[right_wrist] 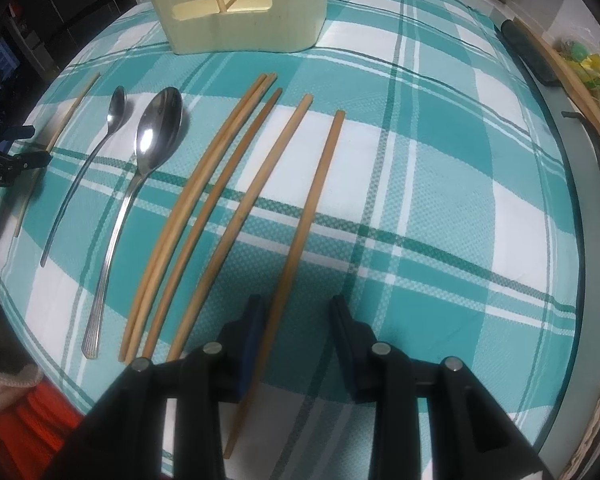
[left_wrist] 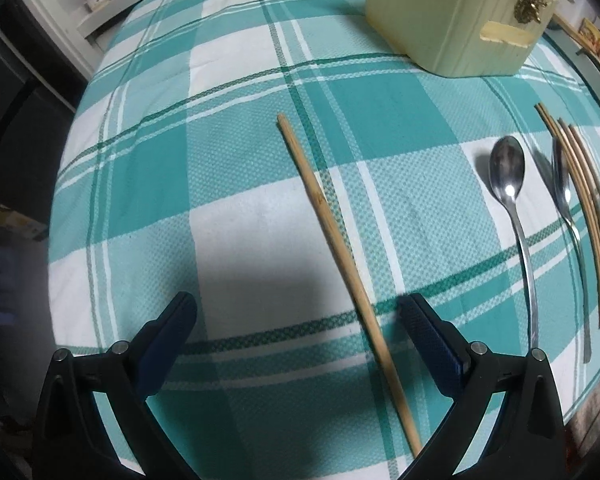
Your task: Organize utensils
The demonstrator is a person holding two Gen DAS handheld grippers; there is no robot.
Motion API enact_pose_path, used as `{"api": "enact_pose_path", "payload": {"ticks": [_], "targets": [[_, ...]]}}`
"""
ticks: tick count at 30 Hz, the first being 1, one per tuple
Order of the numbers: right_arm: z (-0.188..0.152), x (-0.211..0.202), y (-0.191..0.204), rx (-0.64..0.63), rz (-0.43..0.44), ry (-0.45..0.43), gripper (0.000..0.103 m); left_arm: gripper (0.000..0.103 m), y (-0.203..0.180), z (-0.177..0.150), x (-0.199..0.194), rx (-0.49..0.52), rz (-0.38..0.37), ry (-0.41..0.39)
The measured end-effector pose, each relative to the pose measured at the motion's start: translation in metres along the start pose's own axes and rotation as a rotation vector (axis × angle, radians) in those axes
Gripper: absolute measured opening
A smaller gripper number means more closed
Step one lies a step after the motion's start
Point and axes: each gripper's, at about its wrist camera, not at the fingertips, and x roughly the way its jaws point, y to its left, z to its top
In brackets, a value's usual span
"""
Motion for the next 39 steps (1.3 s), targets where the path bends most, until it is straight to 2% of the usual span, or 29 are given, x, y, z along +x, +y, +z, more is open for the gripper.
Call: {"api": "enact_pose_path", "payload": {"ticks": [5,9,11,14,16,18,20,23,25,29,32,39], "targets": [[0.023,0.006,-0.007,0.017,0.01,0.021,0.034,0.101,0.016,0.024,0.014,-0.086,-0.075,0.036],[0.054,0.014,-0.016,0.045,0.007,0.031,0.035,0.101,0.026,0.042,0.019,-0.122,-0.087,0.041],[0.071,0.019,-0.02,0.063,0.001,0.032,0.035,0.097,0.031,0.05,0.02,-0.149,-0.096,0.046],[0.093,0.024,-0.024,0.085,-0.013,0.026,0.036,0.081,0.037,0.057,0.017,-0.176,-0.097,0.055],[0.104,0.026,-0.025,0.095,-0.018,0.013,0.034,0.066,0.041,0.058,0.014,-0.188,-0.111,0.056],[0.112,0.029,-0.025,0.096,-0.034,-0.003,0.021,0.057,0.044,0.057,0.012,-0.198,-0.117,0.055],[0.117,0.03,-0.026,0.1,-0.049,-0.023,0.017,0.05,0.045,0.056,0.011,-0.202,-0.108,0.047],[0.123,0.031,-0.025,0.089,-0.066,-0.047,0.01,0.029,0.043,0.055,0.008,-0.209,-0.111,0.035],[0.12,0.03,-0.028,0.09,-0.055,-0.067,0.009,0.007,0.039,0.052,0.005,-0.213,-0.152,0.031],[0.103,0.017,-0.027,0.12,-0.024,-0.121,0.009,0.006,0.029,0.046,-0.004,-0.217,-0.177,0.007],[0.092,0.003,-0.032,0.138,-0.007,-0.176,0.009,0.005,0.026,0.04,-0.025,-0.215,-0.203,-0.036],[0.073,-0.053,-0.046,0.171,0.06,-0.325,0.009,0.004,0.028,0.03,-0.102,-0.166,-0.234,-0.21]]}}
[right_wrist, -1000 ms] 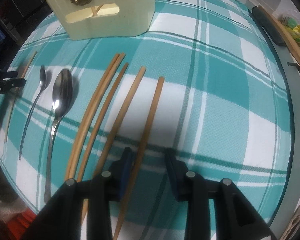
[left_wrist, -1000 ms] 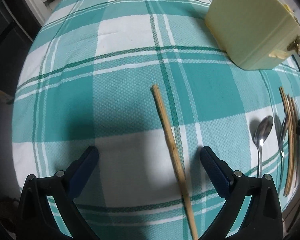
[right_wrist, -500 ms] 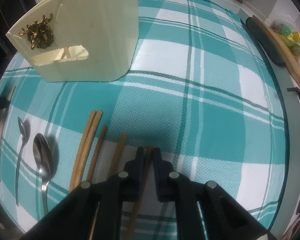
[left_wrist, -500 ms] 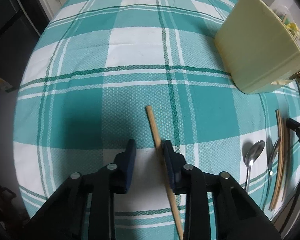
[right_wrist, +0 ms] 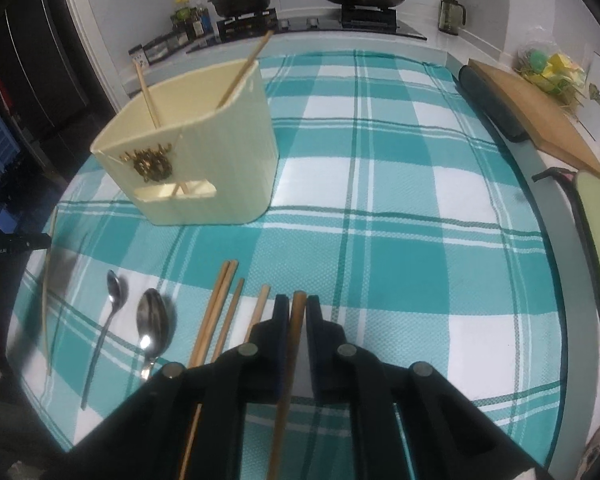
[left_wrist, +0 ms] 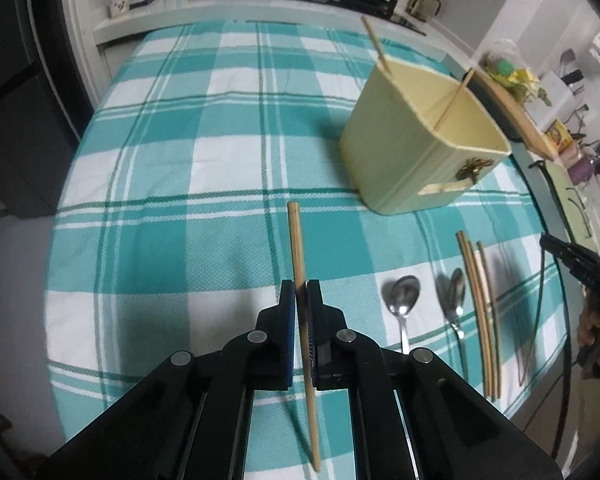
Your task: Organize utensils
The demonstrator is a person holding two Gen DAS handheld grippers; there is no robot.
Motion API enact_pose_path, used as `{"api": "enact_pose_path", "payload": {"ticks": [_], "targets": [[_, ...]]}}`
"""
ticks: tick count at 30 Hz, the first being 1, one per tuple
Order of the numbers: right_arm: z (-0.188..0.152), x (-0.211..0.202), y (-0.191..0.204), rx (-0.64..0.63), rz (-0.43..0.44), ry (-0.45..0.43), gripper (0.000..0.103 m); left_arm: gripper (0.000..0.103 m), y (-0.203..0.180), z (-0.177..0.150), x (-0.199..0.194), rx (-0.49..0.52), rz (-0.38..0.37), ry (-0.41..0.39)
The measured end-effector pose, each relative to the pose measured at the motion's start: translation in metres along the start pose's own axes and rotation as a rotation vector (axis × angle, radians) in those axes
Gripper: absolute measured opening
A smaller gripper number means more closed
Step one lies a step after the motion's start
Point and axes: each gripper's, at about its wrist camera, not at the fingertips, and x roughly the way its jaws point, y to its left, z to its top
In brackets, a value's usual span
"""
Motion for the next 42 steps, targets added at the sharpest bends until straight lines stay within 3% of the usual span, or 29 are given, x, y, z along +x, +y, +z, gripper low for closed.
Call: {"api": "enact_pose_path", "payload": {"ticks": [8,15,20,23,29,32,34,35,36,38,42], "targets": [[-0.007,-0.072,0.0,-0.002,0.066,-0.164,0.008,0.004,-0.02,-0.016,-0.077,0.036,-0.058,-0.156],[-0.023,-0.125,0.0,0.002,0.059,-0.299,0.007,0.004,-0.029,-0.029,-0.101,0.057,-0.089,-0.202],[-0.025,-0.15,0.002,-0.002,0.078,-0.341,0.007,0.009,-0.02,-0.014,-0.066,0.034,-0.058,-0.125],[-0.024,-0.16,0.007,-0.015,0.083,-0.362,0.007,0.022,-0.014,-0.002,-0.024,0.009,-0.031,-0.042],[-0.027,-0.172,0.01,-0.003,0.08,-0.387,0.007,0.024,-0.007,0.021,0.066,-0.039,0.049,0.089],[-0.028,-0.169,0.009,0.002,0.079,-0.36,0.007,0.024,-0.002,0.028,0.093,-0.072,0.08,0.122],[-0.028,-0.157,0.008,0.011,0.072,-0.29,0.008,0.024,0.0,0.031,0.105,-0.09,0.09,0.139],[-0.027,-0.146,0.008,0.01,0.059,-0.24,0.013,0.024,0.0,0.032,0.107,-0.096,0.09,0.144],[-0.028,-0.134,0.008,0.008,0.048,-0.194,0.027,0.024,0.0,0.032,0.109,-0.102,0.087,0.147],[-0.031,-0.106,0.005,0.016,0.057,-0.128,0.045,0.024,0.0,0.03,0.11,-0.109,0.077,0.15],[-0.036,-0.038,-0.007,0.086,0.078,0.022,0.043,0.029,-0.002,0.022,0.105,-0.081,0.085,0.153]]}}
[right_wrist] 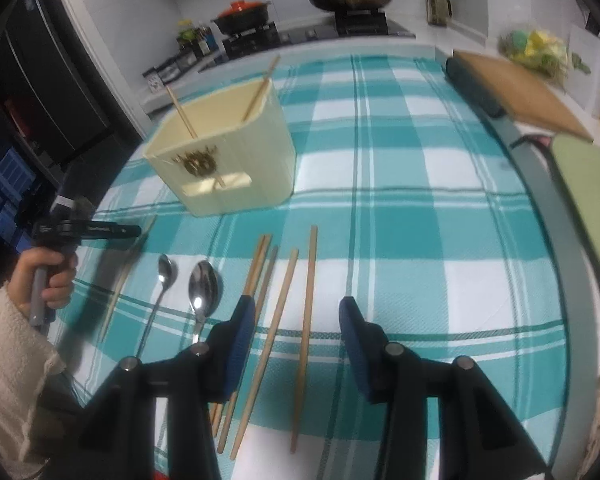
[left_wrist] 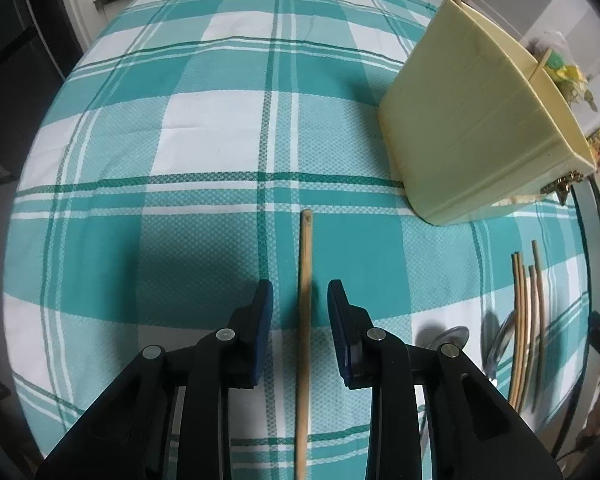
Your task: Organize utensils
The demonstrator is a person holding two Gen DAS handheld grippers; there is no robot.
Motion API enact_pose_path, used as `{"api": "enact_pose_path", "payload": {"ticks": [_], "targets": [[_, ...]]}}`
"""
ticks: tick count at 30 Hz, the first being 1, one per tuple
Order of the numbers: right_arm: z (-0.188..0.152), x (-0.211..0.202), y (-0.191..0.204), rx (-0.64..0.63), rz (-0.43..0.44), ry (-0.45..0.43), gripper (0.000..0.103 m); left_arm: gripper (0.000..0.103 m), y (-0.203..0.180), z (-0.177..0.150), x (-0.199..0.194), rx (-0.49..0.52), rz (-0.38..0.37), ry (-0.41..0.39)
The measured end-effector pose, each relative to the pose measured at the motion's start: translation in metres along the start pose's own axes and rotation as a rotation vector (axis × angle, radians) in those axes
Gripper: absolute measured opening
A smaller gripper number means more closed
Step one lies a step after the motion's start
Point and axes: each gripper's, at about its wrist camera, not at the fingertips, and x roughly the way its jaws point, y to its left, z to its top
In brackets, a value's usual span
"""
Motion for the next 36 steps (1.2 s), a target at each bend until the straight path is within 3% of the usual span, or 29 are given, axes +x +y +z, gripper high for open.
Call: {"api": "enact_pose_path", "payload": {"ticks": [3,6,8,10,18,21,23,26,28,32,36], "targets": [[-0.004,0.043,-0.002,0.001,-0.007,0.082,0.032,0.029,0.004,-0.005,-0.002,0.009,-0.001,0.007],[-0.009,0.072,0.002,-0.033,-0.037,0.134,0.029,0.03,0.008,-0.012,0.0,0.032,0.015,0.015],[-0.012,0.085,0.005,-0.062,-0.06,0.165,0.029,0.034,0.009,-0.015,0.005,0.053,0.026,0.023],[-0.016,0.095,0.008,-0.09,-0.082,0.189,0.029,0.047,0.008,-0.016,0.005,0.066,0.024,0.007],[0.005,0.11,0.013,-0.128,-0.119,0.18,0.026,0.05,-0.008,-0.002,0.018,0.115,0.063,0.011],[0.023,0.119,0.011,-0.109,-0.112,0.189,0.026,0.049,-0.023,0.005,0.024,0.16,0.113,0.022],[0.036,0.125,0.008,-0.094,-0.109,0.194,0.025,0.044,-0.029,0.01,0.027,0.174,0.111,0.03],[0.054,0.135,0.007,-0.076,-0.119,0.195,0.015,0.03,-0.03,0.015,0.027,0.172,0.11,0.038],[0.063,0.141,0.006,-0.072,-0.134,0.185,0.009,0.009,-0.029,0.019,0.027,0.164,0.108,0.038],[0.072,0.147,0.006,-0.067,-0.135,0.167,0.007,0.005,-0.023,0.014,0.018,0.134,0.083,0.005],[0.074,0.123,0.004,-0.023,-0.071,0.081,0.007,0.005,-0.024,0.005,-0.024,0.136,0.047,-0.106]]}}
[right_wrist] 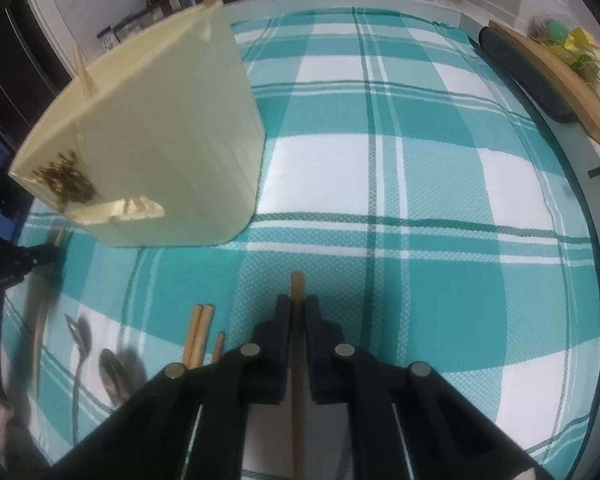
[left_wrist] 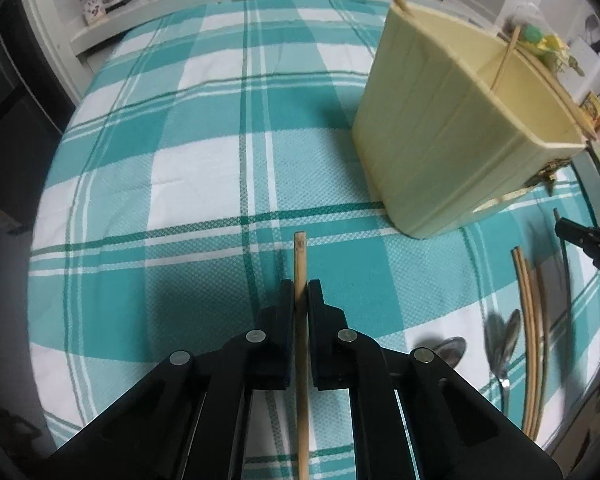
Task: Organize utensils
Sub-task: 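Raise the chopstick upright over the cream holder with the left gripper while the right gripper raises its own chopstick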
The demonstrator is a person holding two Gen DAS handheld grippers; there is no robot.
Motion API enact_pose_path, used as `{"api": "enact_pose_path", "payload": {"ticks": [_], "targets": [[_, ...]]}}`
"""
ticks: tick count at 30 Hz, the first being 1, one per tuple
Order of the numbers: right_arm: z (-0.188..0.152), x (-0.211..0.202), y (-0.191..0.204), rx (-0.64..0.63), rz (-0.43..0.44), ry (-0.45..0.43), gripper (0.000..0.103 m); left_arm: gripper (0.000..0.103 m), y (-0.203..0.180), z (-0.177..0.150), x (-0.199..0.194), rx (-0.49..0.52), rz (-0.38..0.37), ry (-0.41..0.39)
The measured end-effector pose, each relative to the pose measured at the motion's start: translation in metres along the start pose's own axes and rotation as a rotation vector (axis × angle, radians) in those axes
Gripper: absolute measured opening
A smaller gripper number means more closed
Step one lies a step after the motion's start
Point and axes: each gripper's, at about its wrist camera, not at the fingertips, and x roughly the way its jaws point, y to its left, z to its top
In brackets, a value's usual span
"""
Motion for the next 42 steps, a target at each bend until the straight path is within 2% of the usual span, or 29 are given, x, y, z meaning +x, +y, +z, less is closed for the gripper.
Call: {"api": "enact_pose_path", "payload": {"ticks": [6,13,20,26,30,33,37,42], "targets": [[-0.013,-0.091,0.011,-0.03,0.112,-0.195,0.007,0.005,0.003,-0.018,-0.097,-0.011,-0.105,-0.212],[-0.048,-0.202,0.029,-0.085,0.171,-0.471,0.007,0.005,0.008,-0.047,-0.183,-0.054,-0.19,-0.429],[-0.062,-0.255,0.043,-0.111,0.125,-0.66,0.007,0.005,0.003,-0.053,-0.245,-0.079,-0.234,-0.581],[-0.037,-0.287,0.055,-0.108,0.118,-0.754,0.007,0.005,-0.012,-0.019,-0.296,-0.061,-0.248,-0.727],[0.0,-0.305,0.07,-0.141,0.109,-0.798,0.007,0.005,-0.026,0.017,-0.304,-0.043,-0.254,-0.776],[0.03,-0.307,0.084,-0.163,0.107,-0.803,0.007,0.005,-0.038,0.046,-0.297,-0.032,-0.226,-0.792],[0.064,-0.302,0.1,-0.19,0.083,-0.816,0.007,0.005,-0.046,0.083,-0.272,-0.041,-0.206,-0.77],[0.095,-0.27,0.109,-0.22,0.061,-0.809,0.007,0.004,-0.049,0.114,-0.222,-0.069,-0.187,-0.687]]}}
